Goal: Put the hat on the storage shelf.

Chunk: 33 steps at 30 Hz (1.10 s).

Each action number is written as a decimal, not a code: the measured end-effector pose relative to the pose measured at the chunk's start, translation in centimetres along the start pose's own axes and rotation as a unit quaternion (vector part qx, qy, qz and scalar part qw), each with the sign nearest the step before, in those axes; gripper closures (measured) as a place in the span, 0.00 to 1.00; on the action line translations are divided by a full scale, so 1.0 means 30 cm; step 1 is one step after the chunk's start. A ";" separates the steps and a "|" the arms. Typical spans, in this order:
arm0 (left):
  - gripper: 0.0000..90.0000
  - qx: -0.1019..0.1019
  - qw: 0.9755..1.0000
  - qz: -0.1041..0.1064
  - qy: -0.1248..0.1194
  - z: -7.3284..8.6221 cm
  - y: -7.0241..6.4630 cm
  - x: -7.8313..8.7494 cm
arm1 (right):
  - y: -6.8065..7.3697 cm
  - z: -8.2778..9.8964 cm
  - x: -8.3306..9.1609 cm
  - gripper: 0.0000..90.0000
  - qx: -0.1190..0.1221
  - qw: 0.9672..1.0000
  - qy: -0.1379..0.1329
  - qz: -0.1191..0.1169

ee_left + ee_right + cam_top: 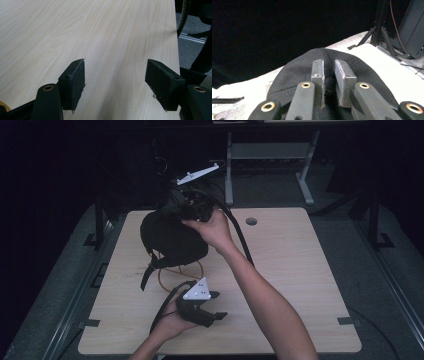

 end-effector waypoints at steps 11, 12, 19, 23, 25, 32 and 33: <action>0.36 0.000 1.000 0.000 0.001 0.002 0.004 -0.001 | -0.006 -0.003 -0.004 0.86 -0.004 1.000 -0.002 0.000; 0.36 0.000 1.000 0.000 0.001 0.002 0.004 -0.001 | -0.007 -0.003 -0.004 0.86 -0.004 1.000 -0.001 0.001; 0.36 -0.004 1.000 -0.003 0.006 0.005 0.008 0.003 | 0.006 -0.018 -0.001 0.87 0.000 1.000 0.001 0.001; 0.35 -0.003 1.000 -0.003 0.002 0.004 0.009 0.004 | 0.014 -0.030 -0.002 0.87 0.004 1.000 -0.001 0.003; 0.36 -0.003 1.000 -0.003 0.002 0.005 0.010 0.005 | 0.019 -0.034 -0.005 0.87 0.005 1.000 -0.002 0.001; 0.36 -0.004 1.000 -0.003 0.003 0.005 0.011 0.004 | 0.020 -0.034 -0.014 0.87 0.003 1.000 -0.002 -0.001; 0.36 -0.005 1.000 -0.003 0.004 0.005 0.011 0.004 | 0.020 -0.034 -0.014 0.87 0.003 1.000 -0.001 0.001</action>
Point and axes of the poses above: each handheld gripper's, and its own axes: x roughly backward along the jaws, z roughly out of its underside, y roughly to its left, the point moved 6 cm from there along -x, roughly forward along the jaws, and after that the axes turned 12 degrees about y, right-handed, at the moved point
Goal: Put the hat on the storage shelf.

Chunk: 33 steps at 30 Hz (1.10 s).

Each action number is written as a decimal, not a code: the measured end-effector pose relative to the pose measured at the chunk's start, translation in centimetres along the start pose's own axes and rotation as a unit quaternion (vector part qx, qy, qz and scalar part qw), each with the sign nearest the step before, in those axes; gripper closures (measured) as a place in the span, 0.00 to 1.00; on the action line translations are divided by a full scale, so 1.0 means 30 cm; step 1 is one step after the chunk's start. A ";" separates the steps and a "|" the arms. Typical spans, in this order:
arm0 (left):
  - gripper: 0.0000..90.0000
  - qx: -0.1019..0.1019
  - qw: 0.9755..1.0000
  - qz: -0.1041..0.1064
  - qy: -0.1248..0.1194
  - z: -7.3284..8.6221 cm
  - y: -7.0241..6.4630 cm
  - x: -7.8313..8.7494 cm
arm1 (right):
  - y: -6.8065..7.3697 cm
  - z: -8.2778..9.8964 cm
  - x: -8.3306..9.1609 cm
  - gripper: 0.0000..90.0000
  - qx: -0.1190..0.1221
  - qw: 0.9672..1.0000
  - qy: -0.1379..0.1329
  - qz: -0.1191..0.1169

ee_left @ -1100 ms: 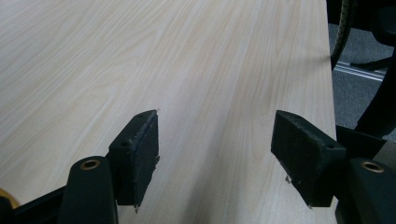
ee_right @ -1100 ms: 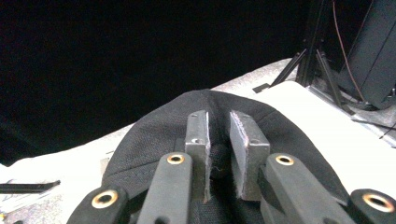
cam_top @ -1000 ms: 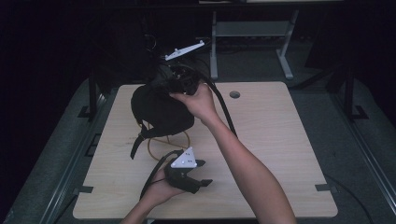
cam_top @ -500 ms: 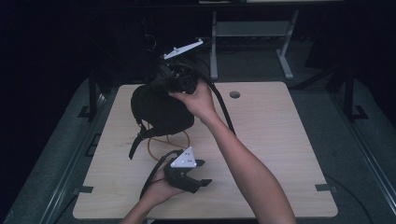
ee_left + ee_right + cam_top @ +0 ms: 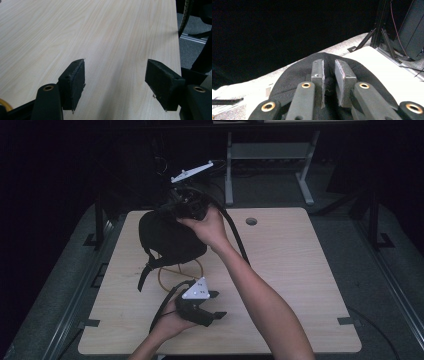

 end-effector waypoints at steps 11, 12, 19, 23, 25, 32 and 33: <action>0.36 -0.003 1.000 -0.001 0.002 0.003 0.002 0.001 | 0.017 -0.022 -0.024 0.86 0.002 1.000 0.002 -0.007; 0.36 -0.003 1.000 -0.001 0.002 0.003 0.003 0.001 | 0.015 -0.018 -0.032 0.83 0.007 1.000 0.011 0.004; 0.36 -0.001 1.000 -0.001 0.001 0.003 0.002 -0.002 | -0.020 0.000 -0.009 0.62 -0.007 1.000 0.014 0.024; 0.36 0.001 1.000 -0.002 0.004 0.005 0.000 -0.003 | -0.035 0.014 0.021 0.54 -0.013 1.000 0.007 0.016; 0.36 0.000 1.000 -0.001 0.004 0.005 0.002 -0.003 | -0.043 0.027 0.047 0.53 -0.014 1.000 -0.004 0.020; 0.36 0.007 1.000 0.000 0.004 0.012 -0.009 -0.004 | -0.067 0.089 0.117 0.48 -0.017 0.999 -0.013 0.031; 0.36 0.008 1.000 0.000 0.004 0.012 -0.009 -0.004 | -0.070 0.099 0.126 0.48 -0.018 0.999 -0.013 0.032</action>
Point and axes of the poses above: each handheld gripper's, and its own axes: x roughly backward along the jaws, z roughly out of its underside, y roughly to its left, the point moved 6 cm from there along -x, roughly forward along the jaws, and after that the axes turned 12 degrees about y, right-handed, at the moved point
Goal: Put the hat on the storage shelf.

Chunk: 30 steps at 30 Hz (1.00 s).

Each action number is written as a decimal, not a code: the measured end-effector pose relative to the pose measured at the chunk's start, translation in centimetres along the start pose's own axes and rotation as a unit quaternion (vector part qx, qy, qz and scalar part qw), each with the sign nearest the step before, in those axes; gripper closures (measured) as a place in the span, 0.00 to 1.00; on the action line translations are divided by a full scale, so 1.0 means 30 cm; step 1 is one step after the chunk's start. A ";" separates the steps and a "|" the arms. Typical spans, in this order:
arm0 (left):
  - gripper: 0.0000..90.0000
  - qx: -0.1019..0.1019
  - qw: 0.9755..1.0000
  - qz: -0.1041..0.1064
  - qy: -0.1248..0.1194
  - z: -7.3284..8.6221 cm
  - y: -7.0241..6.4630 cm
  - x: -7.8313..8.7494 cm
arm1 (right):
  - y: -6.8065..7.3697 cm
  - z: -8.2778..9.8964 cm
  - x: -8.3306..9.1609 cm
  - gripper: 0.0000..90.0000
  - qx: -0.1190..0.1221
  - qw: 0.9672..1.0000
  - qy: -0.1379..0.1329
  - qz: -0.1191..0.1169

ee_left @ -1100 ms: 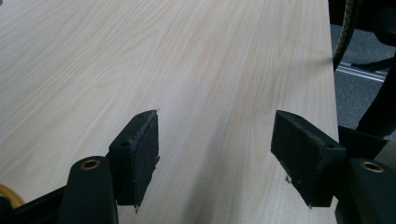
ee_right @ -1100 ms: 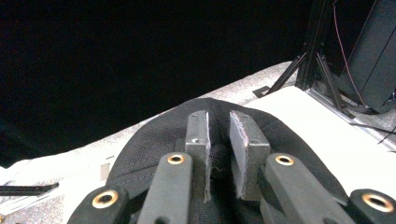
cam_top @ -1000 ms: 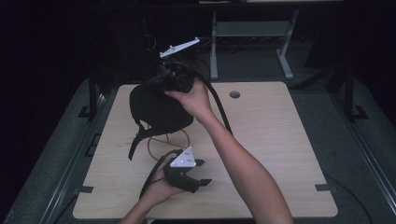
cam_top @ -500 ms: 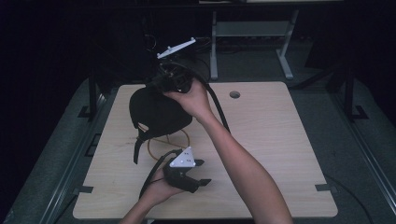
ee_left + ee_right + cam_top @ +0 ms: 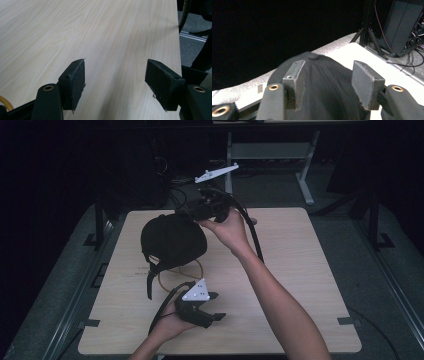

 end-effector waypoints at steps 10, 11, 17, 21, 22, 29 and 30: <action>0.35 0.000 1.000 -0.003 0.003 0.006 0.006 -0.003 | -0.043 0.096 0.099 0.40 -0.005 1.000 -0.004 0.010; 0.35 0.000 1.000 -0.003 0.002 0.006 0.006 -0.004 | -0.047 0.107 0.109 0.39 -0.007 1.000 -0.005 0.011; 0.33 0.001 1.000 -0.006 0.003 0.007 0.006 -0.010 | -0.076 0.180 0.160 0.36 -0.015 1.000 -0.001 0.023; 0.33 0.000 1.000 -0.008 0.004 0.008 0.007 -0.012 | -0.094 0.233 0.193 0.34 -0.024 0.999 0.001 0.032; 0.33 0.002 1.000 -0.007 0.003 0.007 0.006 -0.014 | -0.100 0.245 0.200 0.34 -0.025 0.999 0.000 0.034; 0.32 0.002 1.000 -0.008 0.006 0.008 0.005 -0.014 | -0.115 0.332 0.241 0.32 -0.034 0.998 0.009 0.046; 0.32 0.002 1.000 -0.008 0.006 0.008 0.005 -0.015 | -0.115 0.345 0.246 0.31 -0.034 0.998 0.011 0.048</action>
Point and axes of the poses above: each handheld gripper's, and its own axes: x roughly backward along the jaws, z roughly out of its underside, y roughly to its left, the point moved 6 cm from there along -x, roughly forward along the jaws, and after that the axes turned 12 degrees about y, right-handed, at the moved point
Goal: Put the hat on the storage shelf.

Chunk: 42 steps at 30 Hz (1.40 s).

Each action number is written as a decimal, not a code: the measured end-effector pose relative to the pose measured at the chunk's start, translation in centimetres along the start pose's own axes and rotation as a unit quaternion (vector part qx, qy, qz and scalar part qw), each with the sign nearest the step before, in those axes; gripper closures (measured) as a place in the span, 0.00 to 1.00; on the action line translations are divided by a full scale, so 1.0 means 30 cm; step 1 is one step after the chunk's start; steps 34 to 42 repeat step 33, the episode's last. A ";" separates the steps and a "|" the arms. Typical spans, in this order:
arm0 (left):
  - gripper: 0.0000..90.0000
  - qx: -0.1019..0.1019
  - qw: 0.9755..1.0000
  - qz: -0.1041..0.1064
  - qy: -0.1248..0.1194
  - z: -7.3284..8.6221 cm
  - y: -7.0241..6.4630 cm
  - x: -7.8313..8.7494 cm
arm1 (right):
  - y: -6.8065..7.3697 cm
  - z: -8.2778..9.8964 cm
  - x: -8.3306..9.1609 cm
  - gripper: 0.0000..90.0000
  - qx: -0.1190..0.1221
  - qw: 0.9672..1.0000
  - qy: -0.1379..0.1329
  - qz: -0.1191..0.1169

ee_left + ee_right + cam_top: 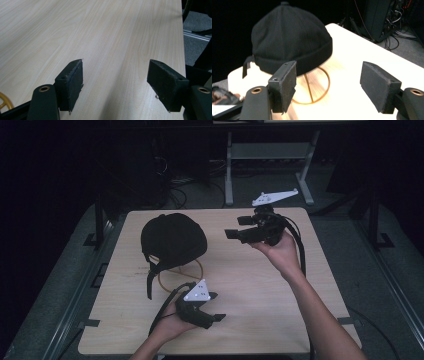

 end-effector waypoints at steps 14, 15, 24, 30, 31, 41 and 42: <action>0.31 0.004 1.000 -0.002 -0.002 0.002 0.003 0.004 | -0.016 0.150 0.059 0.30 -0.015 1.000 0.008 0.012; 0.31 0.003 1.000 -0.003 -0.002 0.002 0.005 0.005 | -0.016 0.164 0.063 0.30 -0.017 1.000 0.010 0.013; 0.30 0.005 1.000 -0.004 -0.003 0.002 0.003 0.002 | -0.035 0.333 0.098 0.29 -0.038 0.999 0.024 0.019; 0.30 0.005 1.000 -0.004 -0.004 0.002 0.002 -0.003 | -0.047 0.448 0.117 0.28 -0.059 0.997 0.033 0.021; 0.30 0.004 1.000 -0.004 -0.004 0.002 0.002 -0.004 | -0.049 0.463 0.122 0.28 -0.061 0.997 0.032 0.023; 0.30 0.002 1.000 -0.004 -0.001 0.003 0.003 -0.004 | -0.052 0.491 0.130 0.28 -0.064 0.997 0.031 0.026; 0.30 0.002 1.000 -0.004 -0.001 0.003 0.003 -0.004 | -0.052 0.491 0.130 0.28 -0.064 0.997 0.031 0.026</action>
Point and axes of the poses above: each handheld gripper's, and its own axes: x roughly backward along the jaws, z roughly out of its underside, y roughly to its left, the point moved 6 cm from there along -x, roughly forward along the jaws, and after that the axes turned 12 degrees about y, right-handed, at the moved point
